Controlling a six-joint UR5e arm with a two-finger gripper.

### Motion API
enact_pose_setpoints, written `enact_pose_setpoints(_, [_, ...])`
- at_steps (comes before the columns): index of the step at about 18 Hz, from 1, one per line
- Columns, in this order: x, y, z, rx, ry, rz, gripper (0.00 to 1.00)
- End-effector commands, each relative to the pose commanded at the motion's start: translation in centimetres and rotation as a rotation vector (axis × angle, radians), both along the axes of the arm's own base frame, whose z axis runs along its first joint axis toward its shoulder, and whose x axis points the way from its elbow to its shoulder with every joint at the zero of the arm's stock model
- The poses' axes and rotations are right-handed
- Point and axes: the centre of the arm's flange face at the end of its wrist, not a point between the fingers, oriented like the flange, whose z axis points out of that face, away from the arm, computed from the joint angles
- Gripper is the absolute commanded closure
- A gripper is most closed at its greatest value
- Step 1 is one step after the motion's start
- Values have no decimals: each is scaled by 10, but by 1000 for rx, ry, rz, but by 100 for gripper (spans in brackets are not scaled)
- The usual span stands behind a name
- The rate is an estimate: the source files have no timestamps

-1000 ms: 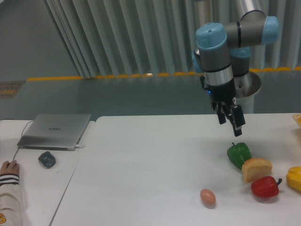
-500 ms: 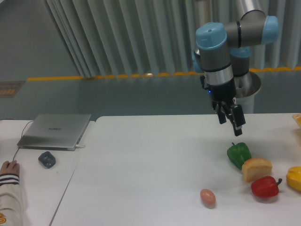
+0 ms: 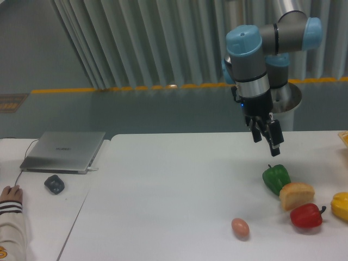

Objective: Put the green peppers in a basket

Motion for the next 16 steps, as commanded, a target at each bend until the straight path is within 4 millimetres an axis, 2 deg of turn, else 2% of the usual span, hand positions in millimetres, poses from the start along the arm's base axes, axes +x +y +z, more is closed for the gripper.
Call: enact_pose_setpoints(16, [4,-5,5,3,0,-4,0])
